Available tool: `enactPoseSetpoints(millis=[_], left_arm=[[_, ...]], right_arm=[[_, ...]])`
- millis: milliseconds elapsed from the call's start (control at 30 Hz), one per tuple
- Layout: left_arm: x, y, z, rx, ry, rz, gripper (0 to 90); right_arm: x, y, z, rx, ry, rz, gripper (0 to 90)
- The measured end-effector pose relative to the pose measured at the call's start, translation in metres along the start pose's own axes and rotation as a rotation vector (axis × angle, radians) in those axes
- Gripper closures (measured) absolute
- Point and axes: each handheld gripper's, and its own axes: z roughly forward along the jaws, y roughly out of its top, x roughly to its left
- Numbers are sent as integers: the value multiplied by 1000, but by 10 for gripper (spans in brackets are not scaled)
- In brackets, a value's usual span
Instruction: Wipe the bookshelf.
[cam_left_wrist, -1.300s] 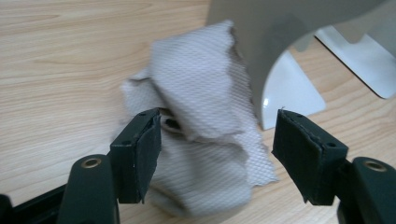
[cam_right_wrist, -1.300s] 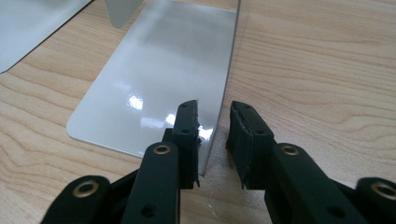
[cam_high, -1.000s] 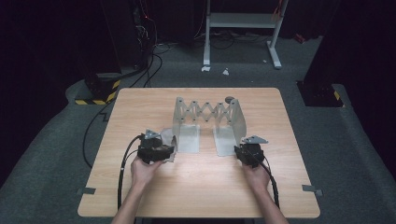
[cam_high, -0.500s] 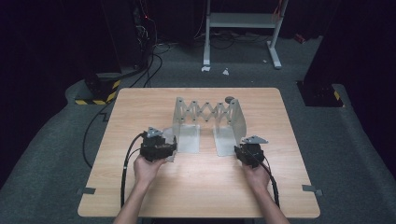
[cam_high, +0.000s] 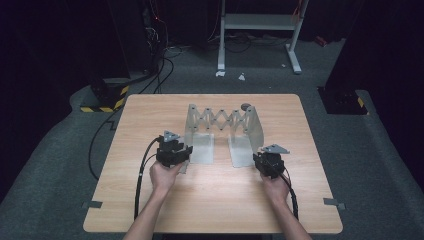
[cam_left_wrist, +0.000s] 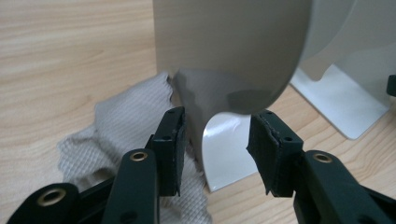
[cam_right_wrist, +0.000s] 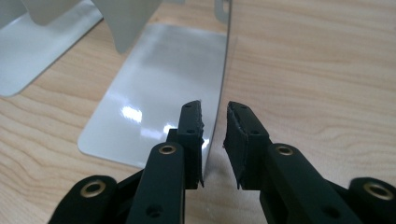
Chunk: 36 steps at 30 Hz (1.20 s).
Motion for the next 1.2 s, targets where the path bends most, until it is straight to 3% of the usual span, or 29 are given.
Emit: enactPoseSetpoints(millis=[267, 500, 733, 1200], left_arm=[[-4, 10, 2, -13, 7, 0, 604], [-1, 15, 2, -9, 24, -7, 724], [-5, 16, 1, 3, 42, 12, 751], [-26, 7, -9, 24, 18, 47, 756]], right_arm=[[3, 17, -1, -22, -22, 17, 820], [1, 21, -3, -23, -45, 25, 874], [-6, 18, -6, -24, -64, 39, 893], [-23, 14, -12, -29, -80, 55, 896]])
